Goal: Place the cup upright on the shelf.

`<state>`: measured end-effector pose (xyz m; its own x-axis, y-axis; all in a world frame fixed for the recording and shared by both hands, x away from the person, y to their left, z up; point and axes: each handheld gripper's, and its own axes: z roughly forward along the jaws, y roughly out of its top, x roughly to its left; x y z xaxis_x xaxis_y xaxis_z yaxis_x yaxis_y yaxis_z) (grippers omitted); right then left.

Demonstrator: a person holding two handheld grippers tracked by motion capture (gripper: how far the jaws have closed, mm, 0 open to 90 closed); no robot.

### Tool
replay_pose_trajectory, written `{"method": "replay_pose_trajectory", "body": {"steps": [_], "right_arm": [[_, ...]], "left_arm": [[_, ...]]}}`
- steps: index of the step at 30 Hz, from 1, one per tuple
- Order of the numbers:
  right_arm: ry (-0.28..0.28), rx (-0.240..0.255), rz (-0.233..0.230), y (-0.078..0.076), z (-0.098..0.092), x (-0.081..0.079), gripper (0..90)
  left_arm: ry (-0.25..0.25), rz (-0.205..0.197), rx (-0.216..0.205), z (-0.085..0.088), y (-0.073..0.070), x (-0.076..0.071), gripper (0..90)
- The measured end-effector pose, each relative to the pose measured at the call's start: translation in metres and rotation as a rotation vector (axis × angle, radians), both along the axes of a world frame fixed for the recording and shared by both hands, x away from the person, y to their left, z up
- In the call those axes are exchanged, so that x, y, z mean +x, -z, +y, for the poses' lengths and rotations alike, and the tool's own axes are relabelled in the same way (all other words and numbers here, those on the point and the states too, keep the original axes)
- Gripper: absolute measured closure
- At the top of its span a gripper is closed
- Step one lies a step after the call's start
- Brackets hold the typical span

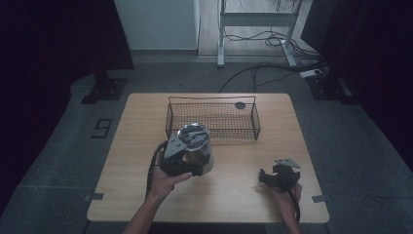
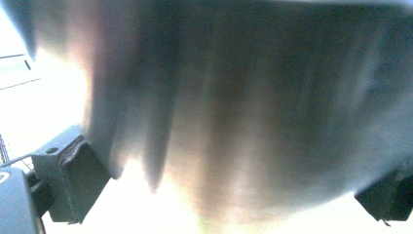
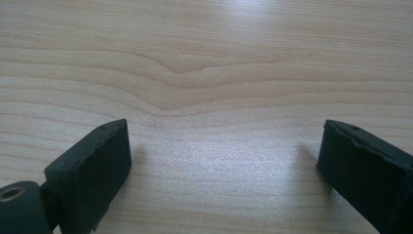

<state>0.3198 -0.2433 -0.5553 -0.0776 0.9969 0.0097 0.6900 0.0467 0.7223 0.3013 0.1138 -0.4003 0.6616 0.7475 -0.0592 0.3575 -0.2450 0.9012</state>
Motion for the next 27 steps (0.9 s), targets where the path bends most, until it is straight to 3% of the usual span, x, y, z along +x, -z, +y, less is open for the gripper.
{"method": "replay_pose_trajectory", "body": {"steps": [17, 27], "right_arm": [[0.0, 0.0, 0.0, 0.0, 0.0, 0.0, 5.0], [0.0, 0.0, 0.0, 0.0, 0.0, 0.0, 5.0]], "left_arm": [[0.001, -0.016, 0.03, -0.013, -0.011, 0.009, 4.1], [0.006, -0.007, 0.038, -0.018, -0.009, 0.012, 4.1]]}}
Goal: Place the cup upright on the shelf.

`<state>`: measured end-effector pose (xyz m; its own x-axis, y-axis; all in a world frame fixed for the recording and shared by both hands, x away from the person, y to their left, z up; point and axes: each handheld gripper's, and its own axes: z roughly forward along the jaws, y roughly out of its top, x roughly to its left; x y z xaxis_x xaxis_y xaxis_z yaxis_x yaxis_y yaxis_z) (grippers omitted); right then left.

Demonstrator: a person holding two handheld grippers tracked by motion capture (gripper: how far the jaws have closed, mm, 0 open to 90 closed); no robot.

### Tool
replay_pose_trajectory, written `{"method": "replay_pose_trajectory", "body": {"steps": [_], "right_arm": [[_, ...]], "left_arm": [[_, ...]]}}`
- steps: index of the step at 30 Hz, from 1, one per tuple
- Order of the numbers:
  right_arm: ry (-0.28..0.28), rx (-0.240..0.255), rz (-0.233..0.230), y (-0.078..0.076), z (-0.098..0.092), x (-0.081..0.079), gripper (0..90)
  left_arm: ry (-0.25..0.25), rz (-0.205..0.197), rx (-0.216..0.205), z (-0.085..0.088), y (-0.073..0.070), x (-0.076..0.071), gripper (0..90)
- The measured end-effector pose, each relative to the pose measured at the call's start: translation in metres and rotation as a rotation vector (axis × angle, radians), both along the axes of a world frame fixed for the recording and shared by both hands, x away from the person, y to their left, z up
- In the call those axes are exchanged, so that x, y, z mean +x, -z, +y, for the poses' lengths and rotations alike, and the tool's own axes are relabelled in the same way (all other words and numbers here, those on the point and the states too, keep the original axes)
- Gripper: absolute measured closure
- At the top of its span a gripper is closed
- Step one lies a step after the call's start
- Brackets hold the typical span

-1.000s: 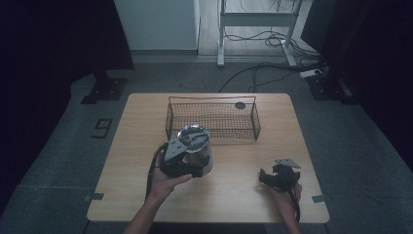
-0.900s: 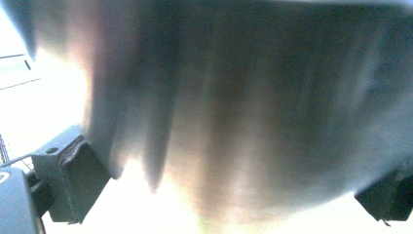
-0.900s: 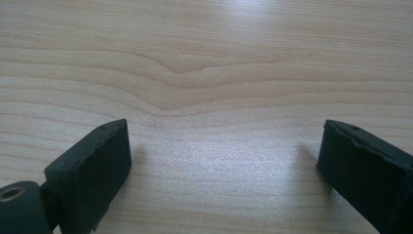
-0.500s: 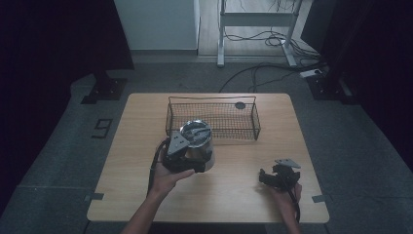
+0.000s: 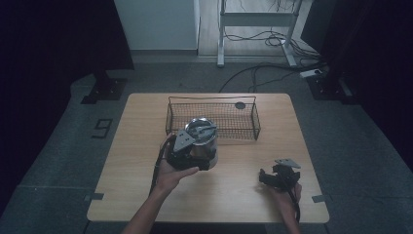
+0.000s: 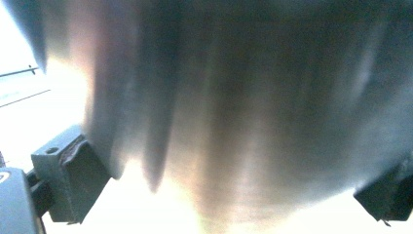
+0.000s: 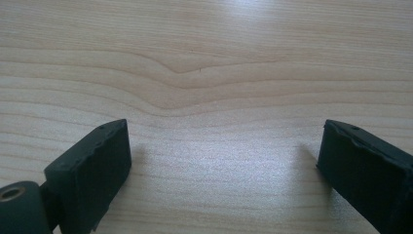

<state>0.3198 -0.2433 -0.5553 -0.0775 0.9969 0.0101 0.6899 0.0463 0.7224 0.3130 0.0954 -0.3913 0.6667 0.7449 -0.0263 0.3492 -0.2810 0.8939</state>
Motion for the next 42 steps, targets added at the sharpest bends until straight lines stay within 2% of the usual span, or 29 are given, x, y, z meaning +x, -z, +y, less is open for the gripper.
{"method": "replay_pose_trajectory", "body": {"steps": [22, 29, 33, 42], "right_arm": [[0.0, 0.0, 0.0, 0.0, 0.0, 0.0, 5.0], [0.0, 0.0, 0.0, 0.0, 0.0, 0.0, 5.0], [0.0, -0.001, 0.0, 0.0, 0.0, 0.0, 5.0], [0.0, -0.001, 0.0, 0.0, 0.0, 0.0, 5.0]], "left_arm": [[0.008, 0.007, 0.002, -0.005, 0.001, 0.001, 4.1], [-0.002, 0.023, 0.008, -0.005, 0.007, 0.003, 4.1], [-0.016, 0.051, 0.0, -0.001, 0.011, 0.007, 4.0], [-0.001, 0.047, 0.0, -0.004, 0.01, 0.006, 4.1]]}}
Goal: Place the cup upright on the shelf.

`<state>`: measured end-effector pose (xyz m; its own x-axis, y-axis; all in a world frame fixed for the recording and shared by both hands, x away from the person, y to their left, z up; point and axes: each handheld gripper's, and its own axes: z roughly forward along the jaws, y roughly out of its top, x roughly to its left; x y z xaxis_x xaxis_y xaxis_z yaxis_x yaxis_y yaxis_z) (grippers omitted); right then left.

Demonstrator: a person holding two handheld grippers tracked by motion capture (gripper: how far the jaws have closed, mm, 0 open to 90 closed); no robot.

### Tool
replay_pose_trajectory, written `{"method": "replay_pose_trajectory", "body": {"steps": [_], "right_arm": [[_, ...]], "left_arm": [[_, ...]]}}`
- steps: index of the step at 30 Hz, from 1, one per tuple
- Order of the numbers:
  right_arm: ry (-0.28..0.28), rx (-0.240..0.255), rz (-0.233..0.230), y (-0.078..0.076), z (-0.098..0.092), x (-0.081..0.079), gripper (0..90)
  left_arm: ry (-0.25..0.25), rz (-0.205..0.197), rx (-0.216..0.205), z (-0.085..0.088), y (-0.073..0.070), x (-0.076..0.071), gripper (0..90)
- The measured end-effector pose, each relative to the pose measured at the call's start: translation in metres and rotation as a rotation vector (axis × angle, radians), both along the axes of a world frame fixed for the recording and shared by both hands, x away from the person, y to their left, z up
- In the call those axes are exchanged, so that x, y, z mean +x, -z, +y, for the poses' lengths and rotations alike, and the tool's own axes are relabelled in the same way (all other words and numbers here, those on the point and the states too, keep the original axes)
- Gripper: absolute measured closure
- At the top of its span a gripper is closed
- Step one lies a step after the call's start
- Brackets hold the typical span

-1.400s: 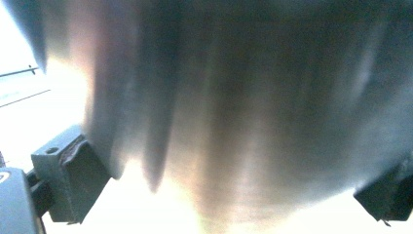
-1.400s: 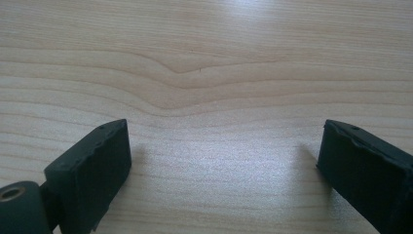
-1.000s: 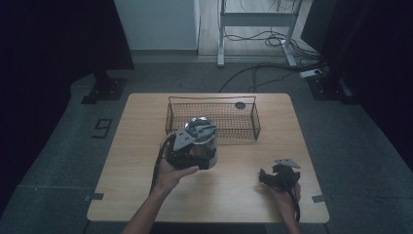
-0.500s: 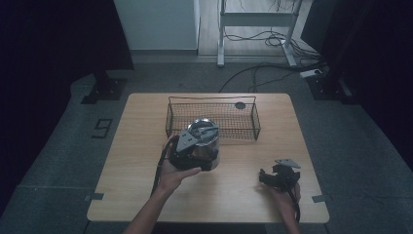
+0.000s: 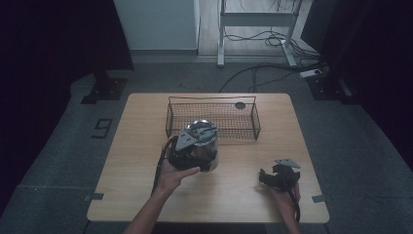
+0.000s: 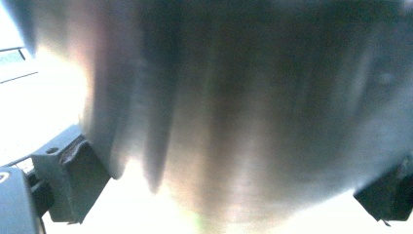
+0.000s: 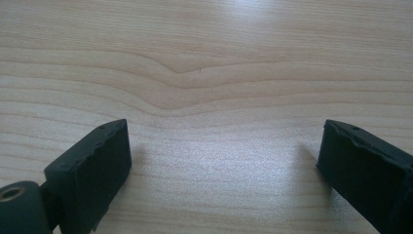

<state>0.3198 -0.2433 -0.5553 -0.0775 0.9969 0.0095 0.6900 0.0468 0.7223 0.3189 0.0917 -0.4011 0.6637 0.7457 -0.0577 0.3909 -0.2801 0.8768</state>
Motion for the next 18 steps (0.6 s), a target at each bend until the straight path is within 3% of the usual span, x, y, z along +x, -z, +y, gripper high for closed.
{"method": "replay_pose_trajectory", "body": {"steps": [18], "right_arm": [[0.0, 0.0, 0.0, 0.0, 0.0, 0.0, 5.0]], "left_arm": [[-0.007, 0.011, 0.0, -0.0026, -0.0025, 0.0072, 4.1]]}}
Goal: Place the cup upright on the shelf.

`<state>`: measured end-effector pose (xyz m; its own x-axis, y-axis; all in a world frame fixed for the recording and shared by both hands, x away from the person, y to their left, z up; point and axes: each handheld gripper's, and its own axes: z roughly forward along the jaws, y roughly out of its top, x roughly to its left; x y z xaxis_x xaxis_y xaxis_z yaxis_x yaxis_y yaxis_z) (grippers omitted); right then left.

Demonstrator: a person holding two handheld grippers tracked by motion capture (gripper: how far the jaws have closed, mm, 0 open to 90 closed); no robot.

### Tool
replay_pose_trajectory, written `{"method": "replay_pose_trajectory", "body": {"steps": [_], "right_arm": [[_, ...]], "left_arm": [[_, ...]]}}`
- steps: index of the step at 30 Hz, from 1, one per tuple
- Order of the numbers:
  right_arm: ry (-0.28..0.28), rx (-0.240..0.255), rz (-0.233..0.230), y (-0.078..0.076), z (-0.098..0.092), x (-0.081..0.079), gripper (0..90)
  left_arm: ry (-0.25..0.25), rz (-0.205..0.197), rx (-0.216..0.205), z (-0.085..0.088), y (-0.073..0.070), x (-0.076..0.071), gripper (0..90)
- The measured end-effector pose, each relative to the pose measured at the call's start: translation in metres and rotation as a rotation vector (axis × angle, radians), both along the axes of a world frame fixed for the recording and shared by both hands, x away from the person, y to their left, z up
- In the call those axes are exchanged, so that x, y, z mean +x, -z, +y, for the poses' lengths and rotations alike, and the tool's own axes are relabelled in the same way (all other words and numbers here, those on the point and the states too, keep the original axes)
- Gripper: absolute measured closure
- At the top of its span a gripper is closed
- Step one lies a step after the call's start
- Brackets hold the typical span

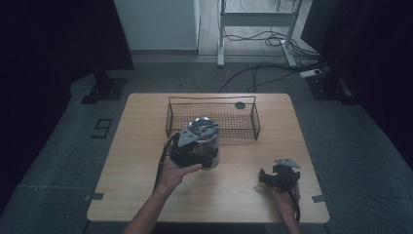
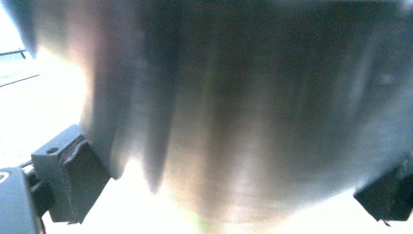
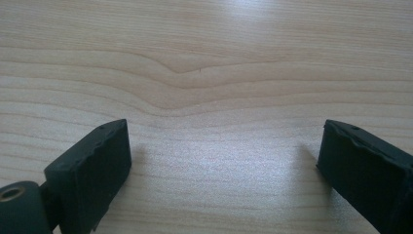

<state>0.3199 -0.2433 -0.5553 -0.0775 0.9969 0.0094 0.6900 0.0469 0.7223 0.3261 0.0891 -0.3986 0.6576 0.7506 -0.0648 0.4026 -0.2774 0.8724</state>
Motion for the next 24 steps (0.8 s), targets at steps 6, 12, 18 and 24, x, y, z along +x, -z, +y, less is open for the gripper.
{"method": "replay_pose_trajectory", "body": {"steps": [6, 12, 18, 24], "right_arm": [[0.0, 0.0, 0.0, 0.0, 0.0, 0.0, 5.0], [0.0, 0.0, 0.0, 0.0, 0.0, 0.0, 5.0], [0.0, 0.0, 0.0, 0.0, 0.0, 0.0, 5.0], [0.001, 0.0, -0.001, 0.0001, 0.0001, 0.0, 5.0]], "left_arm": [[-0.003, 0.003, 0.002, 0.0005, 0.0002, 0.0015, 4.1], [-0.005, 0.005, 0.004, -0.0003, 0.0008, 0.002, 4.1], [-0.003, 0.008, 0.006, -0.0016, 0.0023, 0.0019, 4.1], [-0.006, 0.016, 0.011, -0.0026, 0.0039, 0.003, 4.1]]}}
